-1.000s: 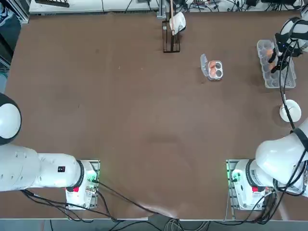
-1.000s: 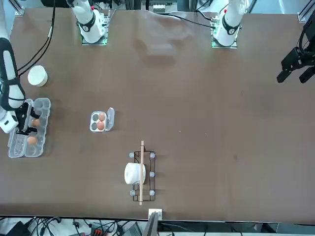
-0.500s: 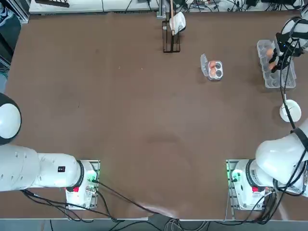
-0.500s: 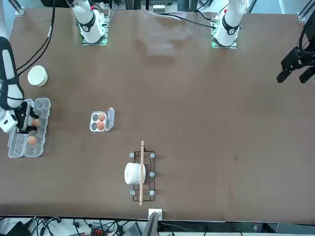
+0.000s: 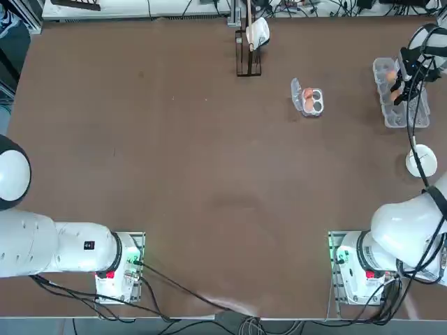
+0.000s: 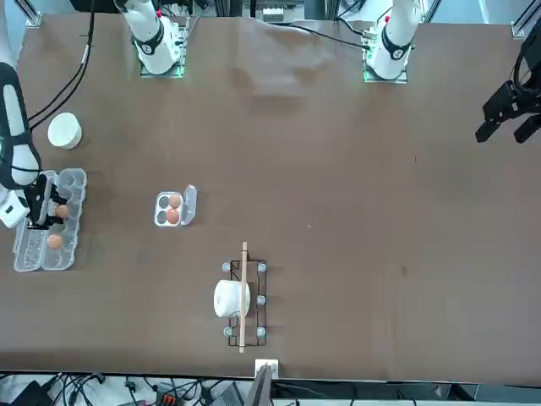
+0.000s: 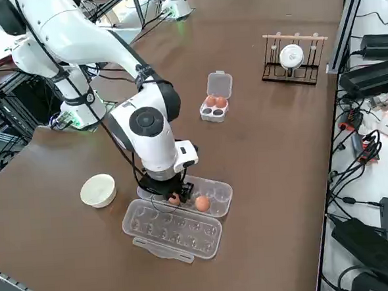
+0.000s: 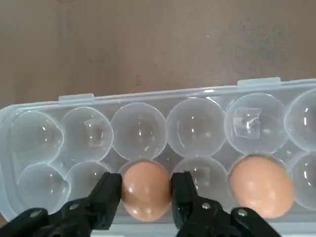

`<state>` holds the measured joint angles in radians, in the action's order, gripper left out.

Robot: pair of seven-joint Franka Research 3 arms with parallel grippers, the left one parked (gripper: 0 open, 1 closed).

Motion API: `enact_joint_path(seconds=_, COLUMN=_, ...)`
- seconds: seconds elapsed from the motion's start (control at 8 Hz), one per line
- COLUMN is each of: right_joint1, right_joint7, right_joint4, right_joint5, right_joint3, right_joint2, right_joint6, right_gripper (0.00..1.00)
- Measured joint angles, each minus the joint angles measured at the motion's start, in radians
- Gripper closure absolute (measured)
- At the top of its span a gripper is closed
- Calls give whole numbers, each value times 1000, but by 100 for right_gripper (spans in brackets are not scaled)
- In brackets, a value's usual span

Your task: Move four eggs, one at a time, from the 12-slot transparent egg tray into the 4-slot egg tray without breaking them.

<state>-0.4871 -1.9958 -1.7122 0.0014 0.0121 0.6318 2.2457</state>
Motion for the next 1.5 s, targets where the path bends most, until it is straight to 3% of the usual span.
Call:
enact_joint_path(seconds=0.25, right_joint1=-1, right_joint7=15, right_joint4=32, right_joint5=3, right_joint3=0, right_joint2=-10, right_joint6=-55, right_gripper=42)
enact_joint_path(seconds=0.88, right_joint1=20, right_joint7=176, right_joint4=62, right_joint5=5, right_joint3=23, right_joint2=-147, right_joint6=-242, right_gripper=42)
enact_joint_path(seconds=1.5, right_joint1=214, right_joint7=708, right_joint4=59, right_joint5=7, right_joint3=32, right_joint2=-244, right_joint6=-425, right_gripper=42)
